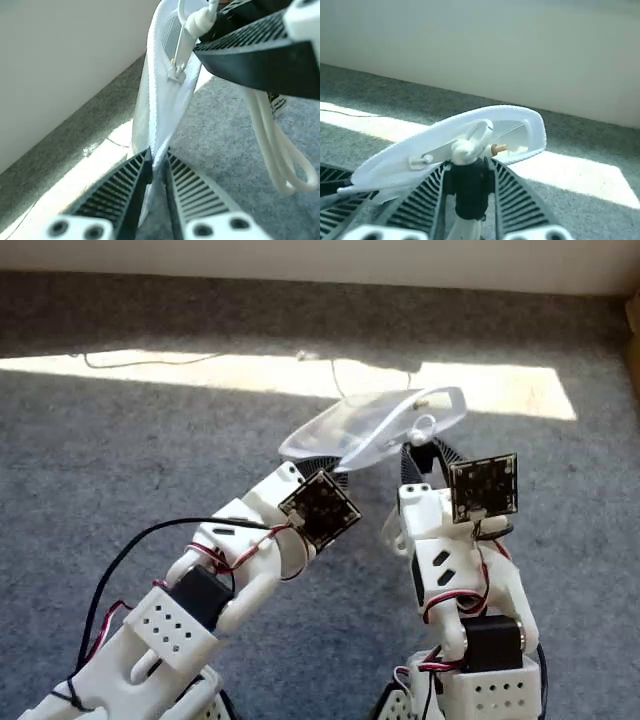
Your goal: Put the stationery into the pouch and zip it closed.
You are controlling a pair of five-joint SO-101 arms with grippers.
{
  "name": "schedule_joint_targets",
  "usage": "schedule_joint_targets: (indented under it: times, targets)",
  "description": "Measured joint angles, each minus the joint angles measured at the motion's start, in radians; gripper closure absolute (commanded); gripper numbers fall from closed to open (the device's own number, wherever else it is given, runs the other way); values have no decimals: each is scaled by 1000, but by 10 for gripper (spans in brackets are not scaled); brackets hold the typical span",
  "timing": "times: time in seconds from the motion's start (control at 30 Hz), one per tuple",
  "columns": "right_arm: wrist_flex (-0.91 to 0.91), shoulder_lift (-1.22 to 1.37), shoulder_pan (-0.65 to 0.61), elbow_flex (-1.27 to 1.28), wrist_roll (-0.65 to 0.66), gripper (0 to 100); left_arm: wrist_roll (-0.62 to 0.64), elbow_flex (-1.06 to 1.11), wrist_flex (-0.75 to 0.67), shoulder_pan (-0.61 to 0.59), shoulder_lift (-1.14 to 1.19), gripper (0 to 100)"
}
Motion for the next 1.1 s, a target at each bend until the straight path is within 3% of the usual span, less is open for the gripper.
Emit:
schedule_joint_targets:
  times: [1.1]
  targets:
    - [-64,0,203,-2,14,994,3,-20,133,-115,-84,995]
